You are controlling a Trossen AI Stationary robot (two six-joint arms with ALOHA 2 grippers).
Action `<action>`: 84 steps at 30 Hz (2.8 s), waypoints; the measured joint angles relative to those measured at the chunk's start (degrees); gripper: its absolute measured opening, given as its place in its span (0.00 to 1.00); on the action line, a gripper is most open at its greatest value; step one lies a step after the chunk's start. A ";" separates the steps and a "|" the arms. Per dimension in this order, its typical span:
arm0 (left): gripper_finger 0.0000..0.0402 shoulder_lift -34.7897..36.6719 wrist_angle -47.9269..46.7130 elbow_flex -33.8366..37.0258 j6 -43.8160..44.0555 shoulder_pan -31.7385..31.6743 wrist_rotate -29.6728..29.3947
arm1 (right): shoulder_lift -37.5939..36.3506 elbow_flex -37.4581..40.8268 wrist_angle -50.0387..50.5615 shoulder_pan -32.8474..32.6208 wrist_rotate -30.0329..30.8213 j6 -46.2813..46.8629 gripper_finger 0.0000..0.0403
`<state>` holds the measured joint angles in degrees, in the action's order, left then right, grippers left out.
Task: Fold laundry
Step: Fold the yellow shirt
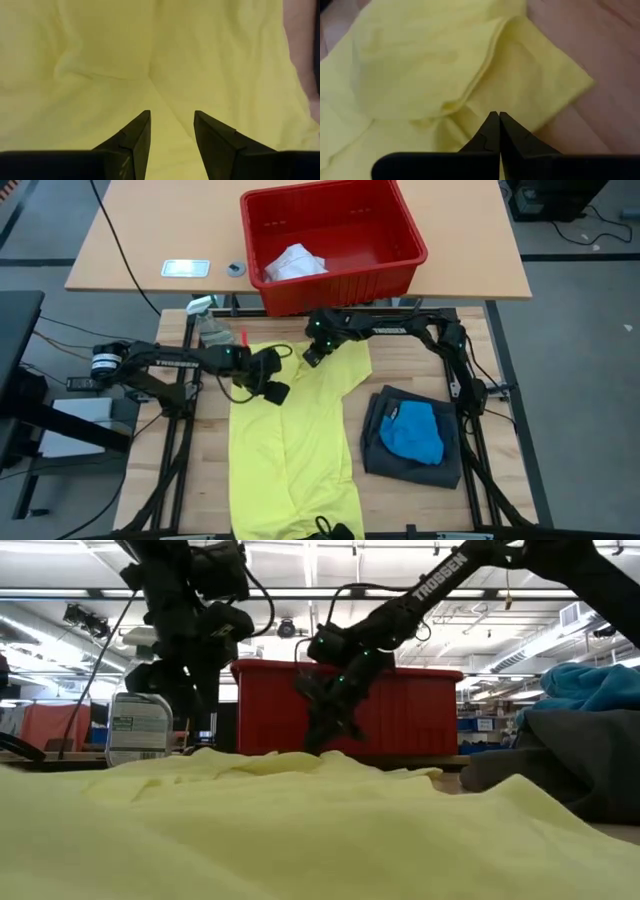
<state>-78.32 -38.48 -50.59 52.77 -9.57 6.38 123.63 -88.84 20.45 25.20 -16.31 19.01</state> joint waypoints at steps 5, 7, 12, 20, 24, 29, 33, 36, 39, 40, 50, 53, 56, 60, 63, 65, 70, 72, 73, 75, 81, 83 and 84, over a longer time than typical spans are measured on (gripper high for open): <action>0.39 0.46 0.28 0.00 -1.78 -4.22 1.90 | 0.24 -4.69 9.65 1.88 -3.16 -0.17 0.01; 0.39 0.44 0.56 0.00 -3.57 -6.20 2.02 | 0.13 -7.61 12.71 2.90 -4.61 -4.64 0.01; 0.39 -0.46 1.47 0.00 -10.30 -11.94 1.59 | 0.11 -12.58 19.15 5.00 -3.13 -22.15 0.01; 0.39 -6.39 10.72 0.00 -14.99 -17.92 2.73 | 0.85 -13.44 33.10 7.10 -3.55 -29.80 0.01; 0.39 -8.88 13.86 0.00 -15.06 -17.94 2.94 | 0.46 -10.45 36.15 6.25 -1.62 -30.61 0.01; 0.39 -10.24 14.50 0.00 -16.01 -16.80 4.24 | 0.42 -2.31 34.67 4.62 -1.53 -27.22 0.01; 0.39 -10.29 15.46 0.00 -16.56 -14.98 4.58 | -2.67 5.25 36.29 1.88 -2.36 -25.89 0.00; 0.39 -10.29 15.72 0.00 -16.61 -13.73 5.74 | -7.22 12.43 38.09 -1.76 -4.05 -24.30 0.00; 0.39 -10.27 16.04 0.00 -17.38 -12.31 6.57 | -12.32 19.10 39.95 -5.67 -8.15 -23.36 0.00; 0.39 -10.27 16.02 0.00 -17.48 -11.89 6.59 | -14.02 20.64 40.98 -6.71 -10.30 -23.33 0.00; 0.39 -10.27 16.87 0.00 -19.41 -10.45 2.73 | -20.81 15.50 23.71 -1.91 -8.28 -18.85 0.00; 0.39 -10.27 16.86 0.00 -19.15 -12.32 1.17 | -15.14 11.46 18.09 1.49 -7.89 -16.00 0.00; 0.39 -10.27 16.81 0.00 -19.10 -14.69 1.15 | -8.97 7.52 19.70 2.70 -7.54 -16.97 0.00; 0.39 -10.27 14.95 0.00 -19.95 -18.31 1.15 | -3.36 3.24 24.00 2.79 -7.11 -20.19 0.00; 0.39 -10.26 12.05 0.00 -20.45 -20.76 1.00 | -0.56 0.88 28.41 3.12 -4.62 -21.84 0.00; 0.39 -10.25 10.16 0.00 -21.21 -21.80 1.01 | -0.09 -0.34 31.34 3.45 -2.65 -22.93 0.00; 0.39 -8.96 11.15 0.00 -22.38 -22.42 5.65 | -3.28 -2.06 36.37 3.60 -1.67 -27.40 0.01; 0.39 -7.36 14.93 -0.02 -23.55 -21.35 9.21 | -6.67 -2.87 35.91 3.66 -0.38 -29.37 0.04; 0.39 -6.74 16.81 -0.07 -25.11 -20.36 9.91 | -8.18 -3.03 35.23 3.81 0.61 -30.92 0.06; 0.39 -5.92 19.35 -0.07 -30.08 -17.84 10.01 | -10.06 -2.99 33.21 4.30 3.29 -34.51 0.11; 0.39 -8.84 26.55 -0.07 -44.75 -8.96 6.82 | -10.28 -2.69 30.11 6.51 3.47 -39.95 0.32; 0.39 -10.84 30.89 -0.02 -45.79 -7.07 6.51 | -9.13 -1.80 28.64 6.88 3.03 -40.49 0.39; 0.39 -11.95 33.60 -0.03 -45.84 -6.34 6.11 | -8.84 -1.62 28.44 7.14 2.79 -40.61 0.41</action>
<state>-90.27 -4.88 -50.62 6.93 -15.91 12.48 114.80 -90.46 48.89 32.34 -13.52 -21.61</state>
